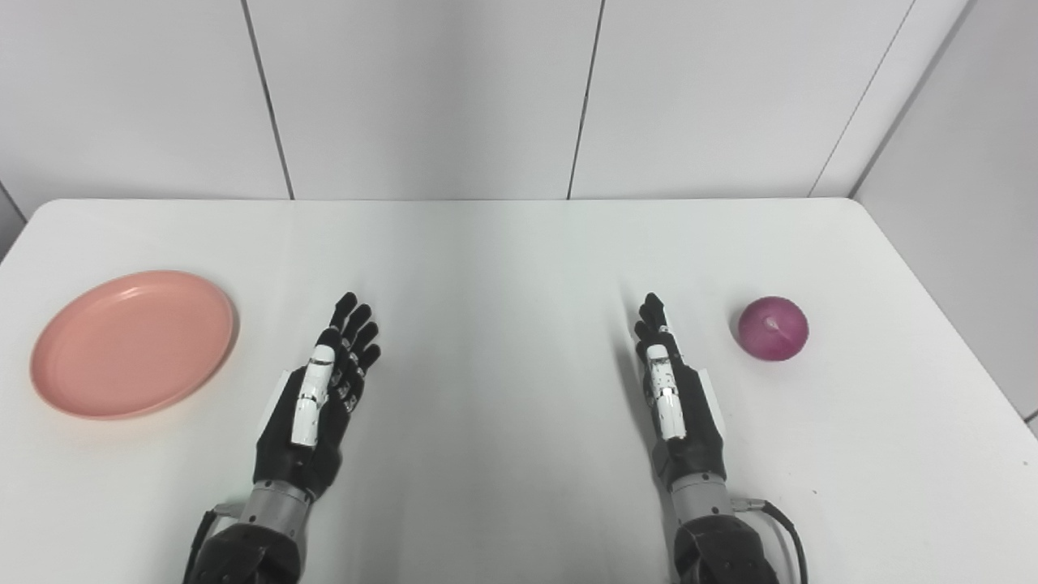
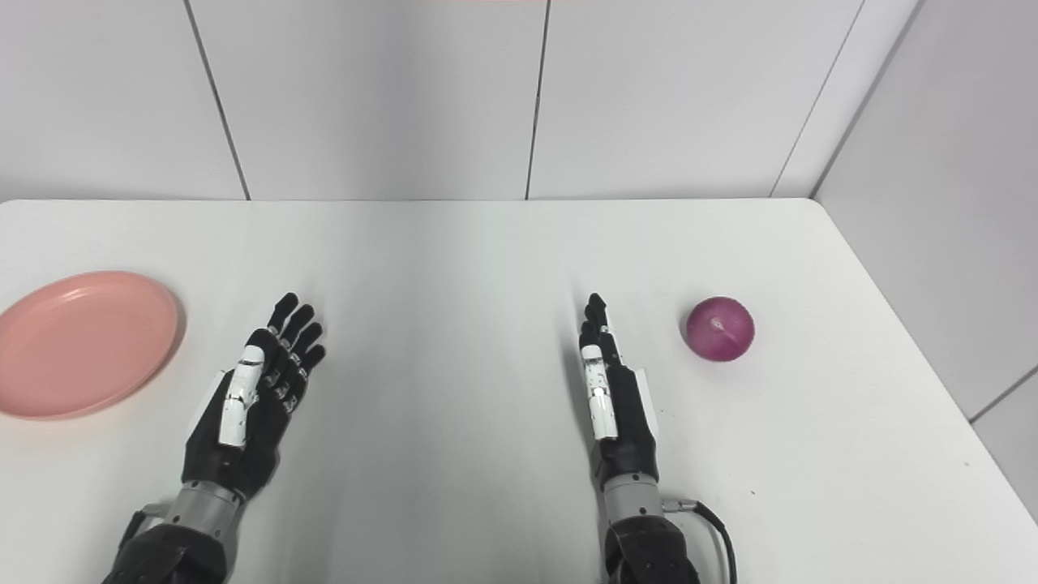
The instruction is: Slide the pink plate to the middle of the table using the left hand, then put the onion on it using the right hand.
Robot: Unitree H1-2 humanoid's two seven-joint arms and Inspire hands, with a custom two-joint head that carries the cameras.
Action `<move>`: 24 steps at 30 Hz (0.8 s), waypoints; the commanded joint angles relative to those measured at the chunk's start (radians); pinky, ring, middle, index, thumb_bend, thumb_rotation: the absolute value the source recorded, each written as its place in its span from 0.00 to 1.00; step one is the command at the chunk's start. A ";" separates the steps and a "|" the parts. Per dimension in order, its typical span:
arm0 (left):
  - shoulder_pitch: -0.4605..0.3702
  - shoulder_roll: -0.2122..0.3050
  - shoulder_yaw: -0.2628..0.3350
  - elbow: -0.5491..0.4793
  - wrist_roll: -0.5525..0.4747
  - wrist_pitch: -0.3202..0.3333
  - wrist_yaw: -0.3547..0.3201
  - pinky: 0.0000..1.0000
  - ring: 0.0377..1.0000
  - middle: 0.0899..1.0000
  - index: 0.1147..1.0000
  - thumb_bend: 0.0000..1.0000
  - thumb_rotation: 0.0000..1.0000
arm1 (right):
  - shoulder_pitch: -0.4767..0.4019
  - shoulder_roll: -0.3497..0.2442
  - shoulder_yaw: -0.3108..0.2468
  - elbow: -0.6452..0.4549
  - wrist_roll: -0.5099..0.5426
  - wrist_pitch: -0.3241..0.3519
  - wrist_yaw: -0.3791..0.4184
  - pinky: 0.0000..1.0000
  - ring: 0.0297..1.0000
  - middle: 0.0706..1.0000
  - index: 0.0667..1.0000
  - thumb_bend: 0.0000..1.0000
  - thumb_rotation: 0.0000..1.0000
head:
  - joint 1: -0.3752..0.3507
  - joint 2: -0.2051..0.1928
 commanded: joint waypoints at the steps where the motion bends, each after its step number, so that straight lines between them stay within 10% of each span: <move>1: 0.032 0.001 -0.005 0.028 0.007 0.000 -0.004 1.00 1.00 1.00 1.00 0.46 1.00 | -0.003 0.003 0.011 -0.009 -0.001 0.011 0.016 1.00 1.00 1.00 1.00 0.24 1.00 | 0.001 -0.001; 24: 0.026 -0.023 -0.014 0.047 0.020 -0.012 0.002 1.00 1.00 1.00 1.00 0.46 1.00 | 0.001 -0.023 0.002 -0.016 0.041 0.010 0.040 1.00 1.00 1.00 1.00 0.34 1.00 | 0.127 -0.016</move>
